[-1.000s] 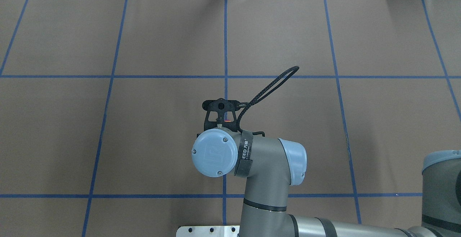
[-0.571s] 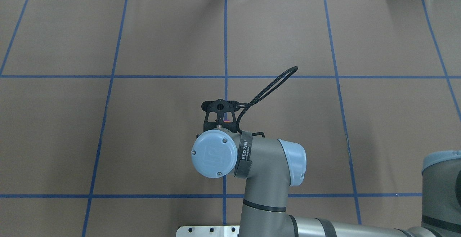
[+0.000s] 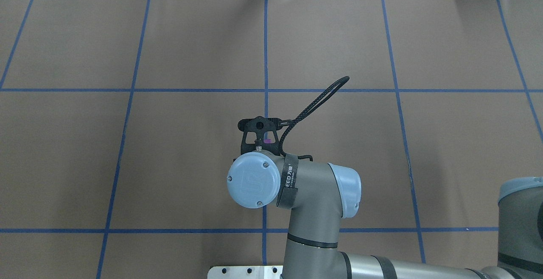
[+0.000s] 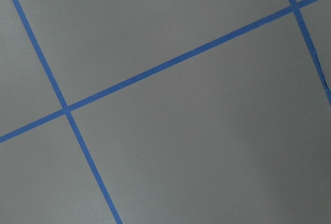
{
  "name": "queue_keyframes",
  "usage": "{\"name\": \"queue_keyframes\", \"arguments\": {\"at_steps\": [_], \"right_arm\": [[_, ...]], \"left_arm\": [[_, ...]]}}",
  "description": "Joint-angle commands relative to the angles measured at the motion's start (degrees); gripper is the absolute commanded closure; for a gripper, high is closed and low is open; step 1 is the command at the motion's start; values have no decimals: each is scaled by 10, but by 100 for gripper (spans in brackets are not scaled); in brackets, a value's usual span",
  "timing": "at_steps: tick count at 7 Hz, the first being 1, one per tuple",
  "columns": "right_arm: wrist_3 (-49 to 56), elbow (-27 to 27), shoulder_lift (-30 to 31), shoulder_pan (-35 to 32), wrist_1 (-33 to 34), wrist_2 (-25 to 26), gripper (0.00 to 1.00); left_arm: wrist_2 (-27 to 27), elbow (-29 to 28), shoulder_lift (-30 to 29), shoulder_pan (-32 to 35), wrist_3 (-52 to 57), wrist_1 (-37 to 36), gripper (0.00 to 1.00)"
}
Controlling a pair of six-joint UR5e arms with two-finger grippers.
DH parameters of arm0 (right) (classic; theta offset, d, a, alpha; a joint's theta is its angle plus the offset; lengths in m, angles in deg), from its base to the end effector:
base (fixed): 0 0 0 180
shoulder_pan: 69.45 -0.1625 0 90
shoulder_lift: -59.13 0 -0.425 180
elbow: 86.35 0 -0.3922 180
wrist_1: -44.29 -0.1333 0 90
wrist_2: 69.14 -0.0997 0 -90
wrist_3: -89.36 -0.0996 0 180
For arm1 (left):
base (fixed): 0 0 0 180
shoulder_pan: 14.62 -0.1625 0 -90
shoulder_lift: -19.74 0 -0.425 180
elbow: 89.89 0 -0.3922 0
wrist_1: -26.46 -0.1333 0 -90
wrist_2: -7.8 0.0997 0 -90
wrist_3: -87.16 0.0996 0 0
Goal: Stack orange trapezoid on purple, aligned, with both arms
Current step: 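Adjust the orange block's alignment on the purple block with the right gripper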
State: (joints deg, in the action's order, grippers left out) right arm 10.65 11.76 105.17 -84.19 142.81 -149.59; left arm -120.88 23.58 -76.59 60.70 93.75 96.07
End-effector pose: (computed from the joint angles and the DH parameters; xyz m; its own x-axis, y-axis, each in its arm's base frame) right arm -0.6157 -0.3169 0.1616 0.7581 -0.0002 0.6521 -0.2172 0.9428 0.2528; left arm 0.0575 -0.5000 0.4504 0.6958 0.4042 -0.5937 -0.3321 0.9140 0.2332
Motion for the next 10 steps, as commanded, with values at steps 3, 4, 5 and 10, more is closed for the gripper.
{"name": "queue_keyframes", "arguments": {"at_steps": [3,4,5,10], "right_arm": [[1,-6,5,4,-3,10,100],[1,-6,6,4,-3,13,100],[1,-8,7,7,-3,14,100],[8,-20,8,21,-4,35,100]], "left_arm": [[0,-1,0,0,0,0,0],[0,-1,0,0,0,0,0],[0,-1,0,-1,0,0,0],[-2,-5,0,-1,1,1,0]]}}
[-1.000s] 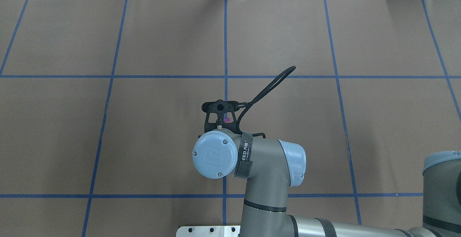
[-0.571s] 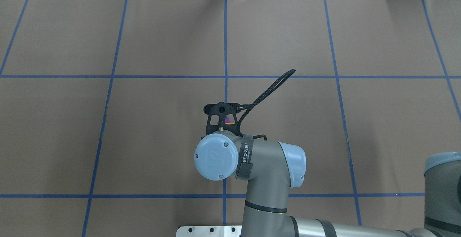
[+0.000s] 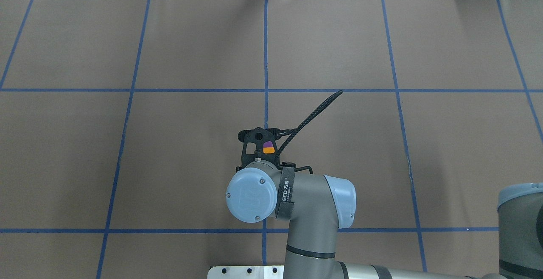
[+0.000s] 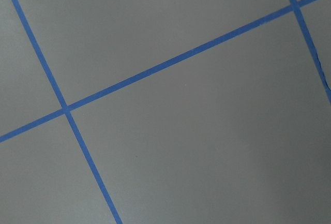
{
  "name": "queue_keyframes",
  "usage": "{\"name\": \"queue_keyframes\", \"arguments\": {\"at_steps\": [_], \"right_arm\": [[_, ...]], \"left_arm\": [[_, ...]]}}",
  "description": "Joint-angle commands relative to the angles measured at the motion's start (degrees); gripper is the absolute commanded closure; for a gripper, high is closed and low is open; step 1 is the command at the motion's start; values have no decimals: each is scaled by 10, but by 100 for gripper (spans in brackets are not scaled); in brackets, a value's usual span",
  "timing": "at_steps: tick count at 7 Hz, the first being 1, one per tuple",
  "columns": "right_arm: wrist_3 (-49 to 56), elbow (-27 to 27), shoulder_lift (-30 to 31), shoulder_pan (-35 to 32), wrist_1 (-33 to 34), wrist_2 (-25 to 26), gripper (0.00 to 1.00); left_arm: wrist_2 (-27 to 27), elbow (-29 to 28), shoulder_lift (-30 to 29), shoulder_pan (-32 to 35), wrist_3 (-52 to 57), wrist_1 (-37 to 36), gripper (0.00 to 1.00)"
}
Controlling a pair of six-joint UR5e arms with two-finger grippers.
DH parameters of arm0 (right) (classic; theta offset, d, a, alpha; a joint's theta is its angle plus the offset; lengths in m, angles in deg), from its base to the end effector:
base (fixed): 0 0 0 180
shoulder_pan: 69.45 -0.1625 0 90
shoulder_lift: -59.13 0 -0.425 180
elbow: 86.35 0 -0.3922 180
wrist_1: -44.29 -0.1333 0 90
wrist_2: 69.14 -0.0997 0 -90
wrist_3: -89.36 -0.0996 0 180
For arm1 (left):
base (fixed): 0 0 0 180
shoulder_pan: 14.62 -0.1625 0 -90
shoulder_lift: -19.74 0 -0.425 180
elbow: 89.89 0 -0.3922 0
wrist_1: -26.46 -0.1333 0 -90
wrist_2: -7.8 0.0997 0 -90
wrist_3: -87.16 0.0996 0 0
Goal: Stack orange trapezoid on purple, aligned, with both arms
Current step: 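Adjust the orange block's alignment on the purple block with the right gripper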
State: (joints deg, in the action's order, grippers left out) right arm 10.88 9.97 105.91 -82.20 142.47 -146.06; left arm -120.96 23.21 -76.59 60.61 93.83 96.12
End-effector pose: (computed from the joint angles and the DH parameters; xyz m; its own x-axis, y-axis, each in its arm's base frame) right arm -0.6332 -0.3031 0.1807 0.7894 -0.0208 0.6136 -0.2074 0.9316 0.2984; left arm 0.0587 -0.5008 0.4531 0.6946 0.4033 -0.5957 -0.3347 0.9142 0.2287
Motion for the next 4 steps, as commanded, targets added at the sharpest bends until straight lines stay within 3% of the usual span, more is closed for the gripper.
{"name": "queue_keyframes", "arguments": {"at_steps": [1,2,3,4], "right_arm": [[30,-3,1,1,0,0,100],[28,-3,1,1,-1,0,62],[25,-3,1,1,-1,1,2],[24,-3,0,-2,-1,0,1]], "left_arm": [[-8,-2,0,0,0,0,0],[-8,-3,0,0,0,1,0],[-8,-3,0,0,0,1,0],[-11,-3,0,0,0,1,0]]}}
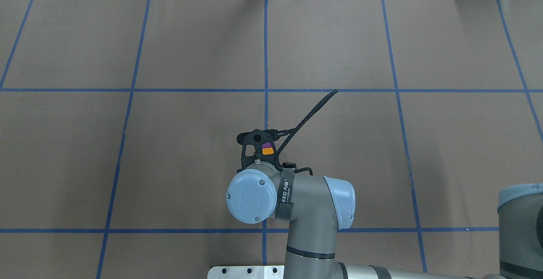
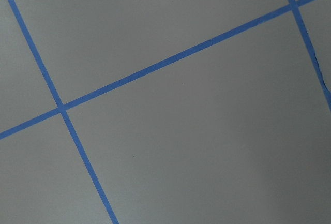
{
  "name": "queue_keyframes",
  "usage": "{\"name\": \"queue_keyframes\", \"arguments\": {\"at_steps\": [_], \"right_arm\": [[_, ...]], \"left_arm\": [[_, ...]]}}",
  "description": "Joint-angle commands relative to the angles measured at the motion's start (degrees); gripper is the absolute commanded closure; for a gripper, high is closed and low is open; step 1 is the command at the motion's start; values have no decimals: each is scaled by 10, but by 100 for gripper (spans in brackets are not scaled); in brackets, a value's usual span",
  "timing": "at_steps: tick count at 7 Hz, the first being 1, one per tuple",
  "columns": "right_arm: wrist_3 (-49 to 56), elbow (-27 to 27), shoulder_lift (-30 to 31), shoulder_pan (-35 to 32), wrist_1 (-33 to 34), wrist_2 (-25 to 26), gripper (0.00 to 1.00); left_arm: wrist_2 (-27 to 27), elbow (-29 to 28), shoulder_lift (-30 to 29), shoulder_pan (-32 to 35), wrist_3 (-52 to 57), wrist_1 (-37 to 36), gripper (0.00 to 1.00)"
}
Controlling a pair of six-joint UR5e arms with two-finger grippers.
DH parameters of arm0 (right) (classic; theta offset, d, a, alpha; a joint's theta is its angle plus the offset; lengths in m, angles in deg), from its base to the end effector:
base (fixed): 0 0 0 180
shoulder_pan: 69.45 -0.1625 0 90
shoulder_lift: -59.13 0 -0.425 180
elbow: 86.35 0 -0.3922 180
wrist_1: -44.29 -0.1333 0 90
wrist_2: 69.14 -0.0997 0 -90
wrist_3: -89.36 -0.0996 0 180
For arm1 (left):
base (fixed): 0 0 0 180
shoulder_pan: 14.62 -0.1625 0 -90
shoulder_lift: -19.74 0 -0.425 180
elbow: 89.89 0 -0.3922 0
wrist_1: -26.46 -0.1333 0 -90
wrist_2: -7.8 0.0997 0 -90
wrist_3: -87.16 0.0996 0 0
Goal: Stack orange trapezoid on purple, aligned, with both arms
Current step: 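Adjust the orange block's alignment on the purple block with the right gripper, then open the right gripper and lift it away from the stack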
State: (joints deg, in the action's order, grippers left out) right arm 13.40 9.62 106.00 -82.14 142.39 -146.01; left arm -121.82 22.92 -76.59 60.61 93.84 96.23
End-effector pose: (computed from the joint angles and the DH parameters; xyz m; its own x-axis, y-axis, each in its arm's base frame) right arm -0.6352 -0.3029 0.1840 0.8015 -0.0617 0.5949 -0.1700 0.9301 0.3255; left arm 0.0599 -0.5011 0.4543 0.6855 0.4010 -0.6077 -0.3339 0.9149 0.2271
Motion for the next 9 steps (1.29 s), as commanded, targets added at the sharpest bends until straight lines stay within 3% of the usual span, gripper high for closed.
{"name": "queue_keyframes", "arguments": {"at_steps": [1,3,4,7,9], "right_arm": [[0,2,-3,-6,0,-1,1],[4,11,-6,-18,1,-13,1],[13,29,-6,-39,2,-56,1],[97,72,14,-183,9,-228,1],[244,135,124,-327,8,-364,1]], "left_arm": [[-7,0,0,0,0,-1,0],[-7,1,0,0,0,0,0],[-7,1,0,0,0,0,0],[-6,0,6,2,1,-2,0],[-1,-41,17,18,2,-2,0]]}}
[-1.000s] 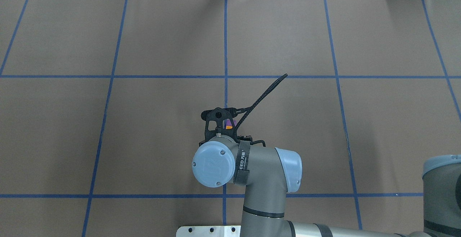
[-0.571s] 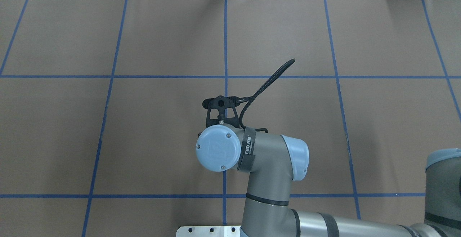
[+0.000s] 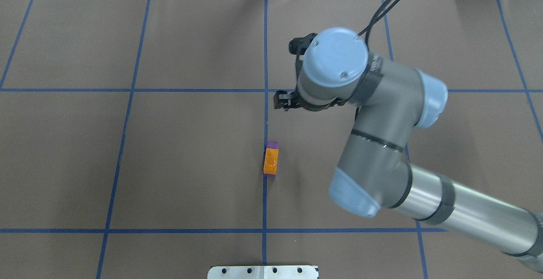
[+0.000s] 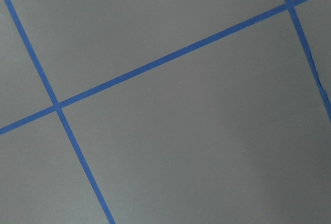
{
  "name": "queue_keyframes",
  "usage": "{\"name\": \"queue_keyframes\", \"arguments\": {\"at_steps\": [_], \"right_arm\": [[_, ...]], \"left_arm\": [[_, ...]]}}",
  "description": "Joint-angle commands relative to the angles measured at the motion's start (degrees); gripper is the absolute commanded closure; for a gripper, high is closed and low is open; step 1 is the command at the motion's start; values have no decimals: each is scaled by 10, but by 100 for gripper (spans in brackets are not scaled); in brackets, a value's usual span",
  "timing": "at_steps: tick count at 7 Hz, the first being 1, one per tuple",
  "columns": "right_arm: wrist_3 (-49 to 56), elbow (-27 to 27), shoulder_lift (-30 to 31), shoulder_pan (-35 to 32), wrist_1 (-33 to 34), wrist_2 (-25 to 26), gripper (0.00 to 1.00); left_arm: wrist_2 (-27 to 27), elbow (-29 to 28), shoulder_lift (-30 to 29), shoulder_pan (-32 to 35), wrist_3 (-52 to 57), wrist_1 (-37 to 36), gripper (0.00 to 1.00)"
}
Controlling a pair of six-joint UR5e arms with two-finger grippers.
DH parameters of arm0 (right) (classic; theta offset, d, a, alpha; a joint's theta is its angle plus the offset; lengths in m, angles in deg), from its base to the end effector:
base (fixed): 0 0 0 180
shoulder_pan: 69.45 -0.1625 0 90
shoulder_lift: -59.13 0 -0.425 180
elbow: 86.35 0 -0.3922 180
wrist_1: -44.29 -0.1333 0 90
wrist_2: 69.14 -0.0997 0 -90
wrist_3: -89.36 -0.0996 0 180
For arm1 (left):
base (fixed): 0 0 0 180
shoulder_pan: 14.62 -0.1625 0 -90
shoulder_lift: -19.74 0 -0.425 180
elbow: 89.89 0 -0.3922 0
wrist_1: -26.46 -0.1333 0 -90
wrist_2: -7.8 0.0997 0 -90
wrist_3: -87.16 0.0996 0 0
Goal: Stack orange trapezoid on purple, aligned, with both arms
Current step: 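Open the right gripper and lift it away from the stack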
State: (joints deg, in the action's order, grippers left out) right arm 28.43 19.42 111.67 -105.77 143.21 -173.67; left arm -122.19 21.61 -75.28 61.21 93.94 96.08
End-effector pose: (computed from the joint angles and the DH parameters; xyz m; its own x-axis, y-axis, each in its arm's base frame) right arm -0.4450 -0.4616 0.1850 0.7139 -0.0590 0.6978 -0.0976 0.9784 0.1825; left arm 0.0541 -0.4973 0.4760 0.6922 0.3662 -0.6219 -0.3274 0.9273 0.1816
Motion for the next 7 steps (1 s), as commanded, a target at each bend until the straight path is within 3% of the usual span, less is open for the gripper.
{"name": "queue_keyframes", "arguments": {"at_steps": [1,3,5,7], "right_arm": [[206,55,137,-174,-4,-148,1],[465,40,244,-315,-4,-200,1],[671,-35,290,-435,-5,-263,1],[714,-43,368,-508,-7,-276,0]], "left_arm": [[3,-35,4,27,3,16,0],[0,-42,5,70,19,25,0],[-3,-103,4,144,158,27,0],[-3,-109,5,176,184,30,0]]}}
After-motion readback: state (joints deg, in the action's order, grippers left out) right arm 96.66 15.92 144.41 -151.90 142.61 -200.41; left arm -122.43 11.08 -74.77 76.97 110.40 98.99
